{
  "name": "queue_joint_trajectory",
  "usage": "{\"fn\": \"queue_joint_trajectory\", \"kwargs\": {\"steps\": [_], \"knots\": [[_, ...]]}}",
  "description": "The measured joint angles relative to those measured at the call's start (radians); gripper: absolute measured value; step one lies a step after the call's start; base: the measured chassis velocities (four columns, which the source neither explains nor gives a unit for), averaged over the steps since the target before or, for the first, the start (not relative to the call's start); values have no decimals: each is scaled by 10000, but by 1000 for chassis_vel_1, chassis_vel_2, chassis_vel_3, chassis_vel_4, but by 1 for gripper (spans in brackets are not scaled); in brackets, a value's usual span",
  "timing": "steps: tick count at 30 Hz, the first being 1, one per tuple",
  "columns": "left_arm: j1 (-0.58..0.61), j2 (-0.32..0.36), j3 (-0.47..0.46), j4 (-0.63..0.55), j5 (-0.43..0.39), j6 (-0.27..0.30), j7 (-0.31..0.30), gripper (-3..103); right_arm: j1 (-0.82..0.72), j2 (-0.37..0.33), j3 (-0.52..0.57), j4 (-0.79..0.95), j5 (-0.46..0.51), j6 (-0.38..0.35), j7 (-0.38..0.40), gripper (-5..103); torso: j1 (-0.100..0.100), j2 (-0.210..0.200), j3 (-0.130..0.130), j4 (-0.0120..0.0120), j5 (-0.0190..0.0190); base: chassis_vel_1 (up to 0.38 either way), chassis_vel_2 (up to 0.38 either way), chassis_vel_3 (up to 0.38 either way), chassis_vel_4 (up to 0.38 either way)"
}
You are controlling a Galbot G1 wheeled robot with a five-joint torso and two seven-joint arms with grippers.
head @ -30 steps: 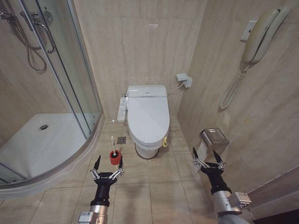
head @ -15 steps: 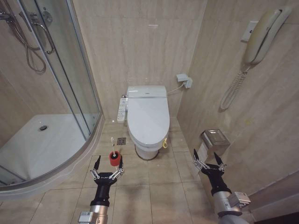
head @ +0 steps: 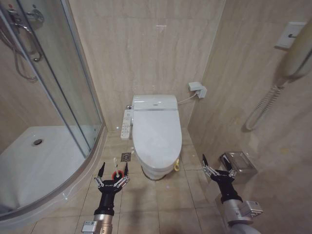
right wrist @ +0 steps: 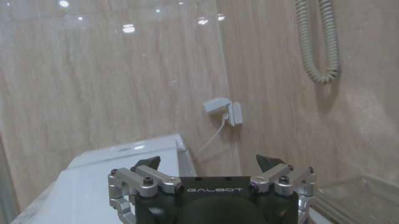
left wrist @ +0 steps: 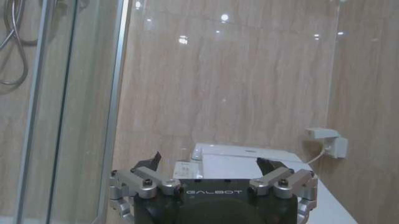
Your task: Open the toilet lid, clean the toilet bowl with a toilet brush, close the toilet lid, and flush.
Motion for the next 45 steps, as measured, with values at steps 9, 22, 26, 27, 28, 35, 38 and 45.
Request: {"fn": "queue_joint_trajectory", "kwargs": {"steps": [9,22,26,27,28,35,38,45], "knots": [[5,-1,3,0,0,0,0,100,-54,14,71,-13,-29,103,-163,100,-18,6,-7,-2,-1,-13,-1,-2,23],[0,0,-1,0,0,0,0,100,62,20,71,-50,-36,235,-168,100,-3,2,-1,4,-3,-84,94,91,-96],[0,0,-1,0,0,0,0,100,144,10,79,-130,-76,290,-22,100,-1,0,0,2,-3,-107,70,85,-80],[1,0,2,0,0,0,0,100,140,-5,100,-146,-121,279,-16,100,-5,0,-1,0,-2,0,0,0,0],[3,0,1,0,0,0,0,100,125,-20,116,-159,-142,274,-24,100,-9,2,-3,1,-3,0,0,0,0],[6,0,2,0,0,0,0,100,119,-50,167,-284,-158,287,-47,100,-19,7,-7,-1,-2,34,-24,-9,20],[5,0,2,0,0,0,0,100,212,-40,129,-334,-199,311,7,100,-17,6,-6,1,-3,-36,43,34,-36],[0,0,2,0,0,0,0,100,320,-142,60,-471,-626,382,-219,100,-1,1,0,2,-3,-110,103,103,-76]]}}
